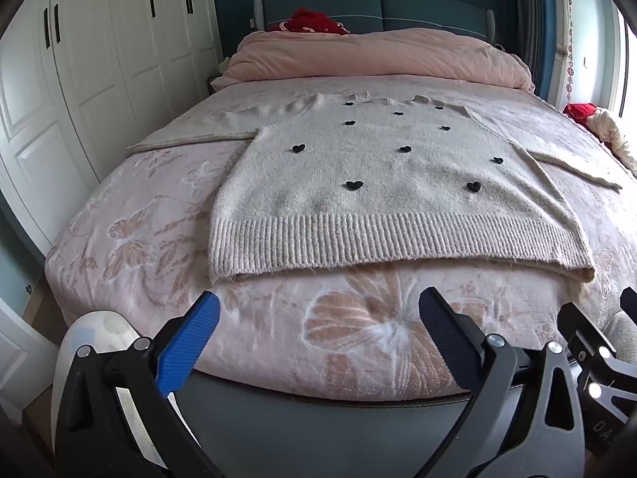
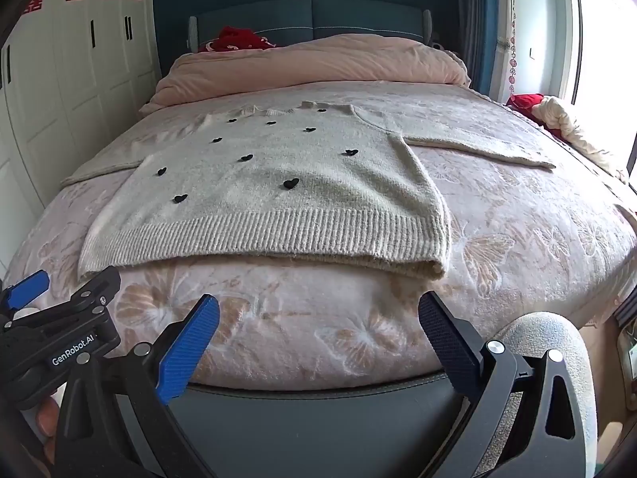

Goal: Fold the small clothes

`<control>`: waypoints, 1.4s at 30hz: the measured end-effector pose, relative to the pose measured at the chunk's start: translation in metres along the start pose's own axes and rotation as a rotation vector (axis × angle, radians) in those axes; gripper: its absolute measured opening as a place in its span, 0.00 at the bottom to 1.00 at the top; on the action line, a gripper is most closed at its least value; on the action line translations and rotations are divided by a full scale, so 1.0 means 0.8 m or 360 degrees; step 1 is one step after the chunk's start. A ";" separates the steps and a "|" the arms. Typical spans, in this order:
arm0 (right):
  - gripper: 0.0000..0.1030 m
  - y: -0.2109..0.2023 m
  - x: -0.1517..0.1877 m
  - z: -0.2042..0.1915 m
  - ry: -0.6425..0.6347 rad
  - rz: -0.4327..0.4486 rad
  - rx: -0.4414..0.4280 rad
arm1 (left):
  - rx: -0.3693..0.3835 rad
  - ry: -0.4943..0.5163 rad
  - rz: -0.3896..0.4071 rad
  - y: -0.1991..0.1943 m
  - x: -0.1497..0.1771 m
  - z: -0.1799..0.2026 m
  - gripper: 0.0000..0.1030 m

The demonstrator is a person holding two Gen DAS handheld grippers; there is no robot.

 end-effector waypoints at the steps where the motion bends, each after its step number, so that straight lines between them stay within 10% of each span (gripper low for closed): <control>1: 0.95 0.000 0.000 0.000 -0.0003 -0.0002 -0.0002 | -0.0005 0.0002 -0.0002 0.000 0.001 0.000 0.95; 42: 0.95 0.004 0.005 -0.002 -0.0014 -0.0025 -0.0009 | -0.0010 0.0005 -0.0029 0.007 0.012 -0.004 0.95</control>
Point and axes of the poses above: each gripper's, at about its wrist camera, not at the fingertips, and y roughly the way its jaws point, z to its right, x to its underside, the point moved 9 cm from there along y, roughly the way its jaws point, and after that the axes turned 12 degrees about y, right-handed, at the moved point
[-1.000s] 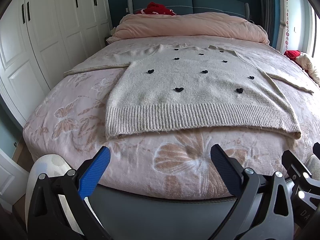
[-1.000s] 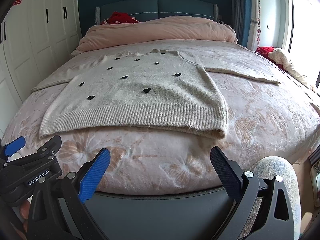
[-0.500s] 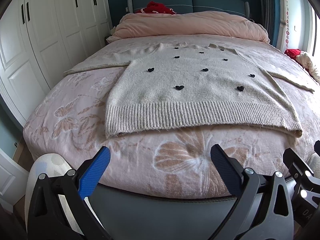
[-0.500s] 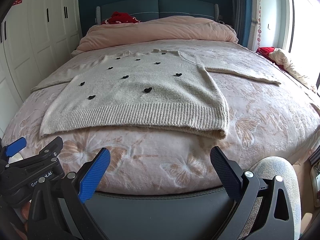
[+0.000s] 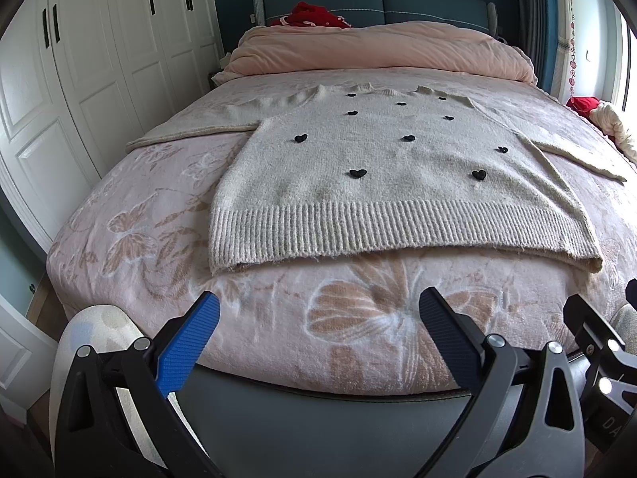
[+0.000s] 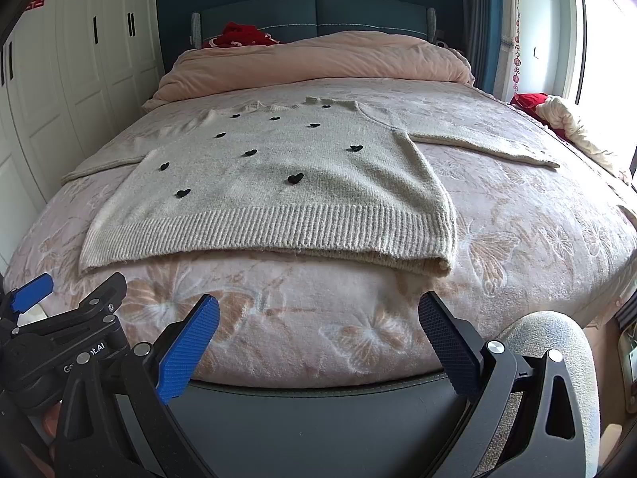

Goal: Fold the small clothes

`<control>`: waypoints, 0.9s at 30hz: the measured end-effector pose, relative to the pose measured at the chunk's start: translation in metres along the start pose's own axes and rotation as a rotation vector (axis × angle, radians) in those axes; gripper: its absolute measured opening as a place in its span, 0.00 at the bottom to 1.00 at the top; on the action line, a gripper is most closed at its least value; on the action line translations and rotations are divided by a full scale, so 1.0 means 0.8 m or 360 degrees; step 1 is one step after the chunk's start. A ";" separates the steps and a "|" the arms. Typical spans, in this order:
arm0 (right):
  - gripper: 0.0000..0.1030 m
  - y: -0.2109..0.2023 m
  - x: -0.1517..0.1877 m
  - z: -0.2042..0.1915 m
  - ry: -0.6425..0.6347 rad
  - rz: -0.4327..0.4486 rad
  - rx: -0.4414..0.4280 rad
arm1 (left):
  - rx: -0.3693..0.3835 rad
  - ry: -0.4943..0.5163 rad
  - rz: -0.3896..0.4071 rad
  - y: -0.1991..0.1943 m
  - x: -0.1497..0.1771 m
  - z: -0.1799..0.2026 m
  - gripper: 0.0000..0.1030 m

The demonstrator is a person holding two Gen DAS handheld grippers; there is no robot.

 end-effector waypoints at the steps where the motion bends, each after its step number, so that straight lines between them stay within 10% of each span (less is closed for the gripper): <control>1: 0.95 0.000 0.000 0.000 0.0000 0.0000 -0.0001 | 0.0001 0.0000 0.0000 0.000 0.001 -0.001 0.95; 27: 0.95 0.002 0.002 -0.002 -0.0005 -0.0010 -0.0004 | -0.0005 0.0006 -0.0017 0.003 0.004 0.002 0.95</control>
Point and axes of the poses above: each gripper's, at about its wrist camera, not at the fingertips, and y roughly the way its jaws point, z to its right, x to its underside, the point moved 9 cm from there along y, roughly the way its jaws point, and after that the axes turned 12 degrees about y, right-handed, at the moved point
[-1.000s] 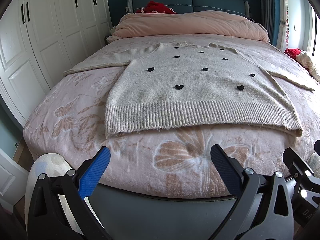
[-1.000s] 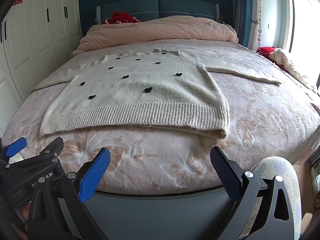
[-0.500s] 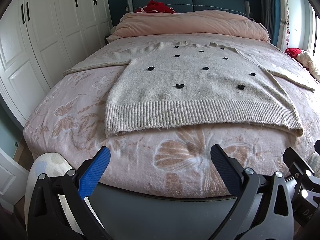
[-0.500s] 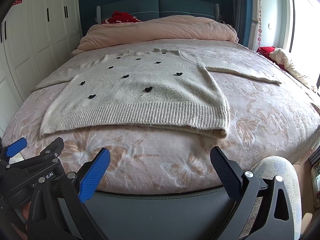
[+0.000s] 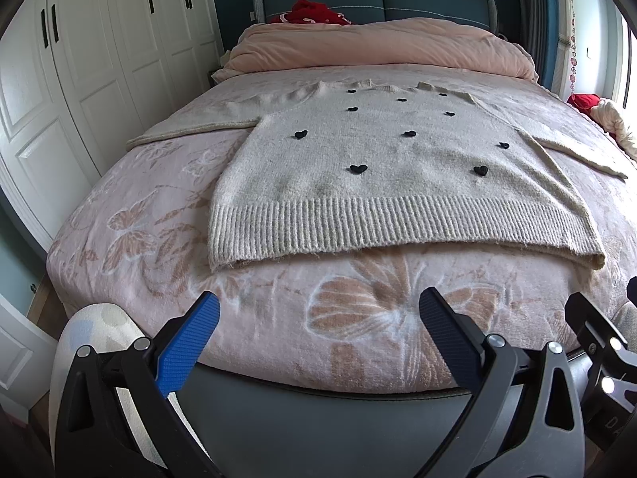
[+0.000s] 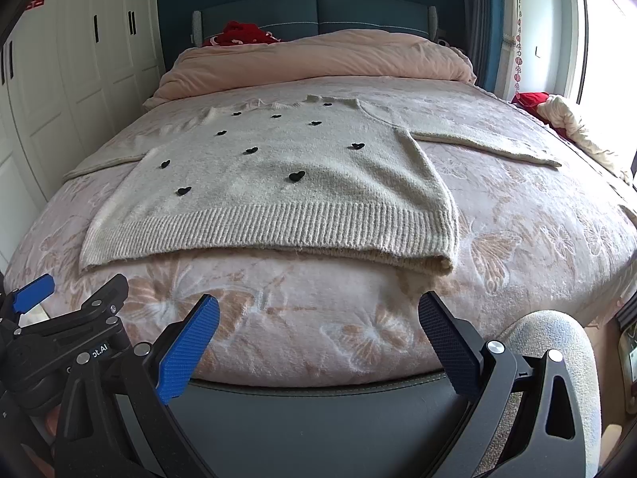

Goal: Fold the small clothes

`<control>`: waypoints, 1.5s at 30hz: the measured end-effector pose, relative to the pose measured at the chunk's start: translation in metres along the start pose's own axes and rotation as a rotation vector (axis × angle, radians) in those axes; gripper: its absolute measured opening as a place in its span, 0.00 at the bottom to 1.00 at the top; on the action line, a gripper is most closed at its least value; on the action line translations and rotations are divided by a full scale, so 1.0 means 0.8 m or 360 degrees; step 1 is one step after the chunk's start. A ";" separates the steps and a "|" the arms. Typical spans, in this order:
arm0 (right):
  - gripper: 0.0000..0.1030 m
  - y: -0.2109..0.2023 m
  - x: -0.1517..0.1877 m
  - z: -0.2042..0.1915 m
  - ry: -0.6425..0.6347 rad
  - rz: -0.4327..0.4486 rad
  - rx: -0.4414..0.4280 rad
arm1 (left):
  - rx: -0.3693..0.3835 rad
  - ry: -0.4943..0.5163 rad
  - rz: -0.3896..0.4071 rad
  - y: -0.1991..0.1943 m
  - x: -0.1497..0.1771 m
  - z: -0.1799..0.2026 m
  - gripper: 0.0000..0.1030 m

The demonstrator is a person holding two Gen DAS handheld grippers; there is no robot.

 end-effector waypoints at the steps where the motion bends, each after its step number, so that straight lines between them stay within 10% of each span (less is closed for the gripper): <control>1: 0.95 0.000 0.000 0.000 0.0000 0.0000 0.0000 | 0.0000 -0.0002 -0.0001 0.000 0.000 0.000 0.95; 28: 0.95 0.013 -0.021 0.028 0.0131 -0.0059 -0.0048 | 0.0114 -0.0070 -0.0014 -0.002 -0.011 -0.015 0.95; 38: 0.92 0.127 -0.270 0.319 0.0649 0.0156 0.0167 | 0.0143 -0.0228 0.0060 0.028 -0.114 -0.057 0.95; 45: 0.70 0.252 -0.350 0.478 0.1069 0.0098 0.0272 | 0.0084 -0.0229 -0.0050 0.089 -0.143 -0.042 0.95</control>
Point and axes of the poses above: each gripper's, at about its wrist camera, not at the fingertips, and y roughly the way its jaws point, z to its right, x to its underside, the point moved 9 cm from there along y, roughly the way its jaws point, and after that the axes turned 12 degrees about y, right-handed, at the moved point
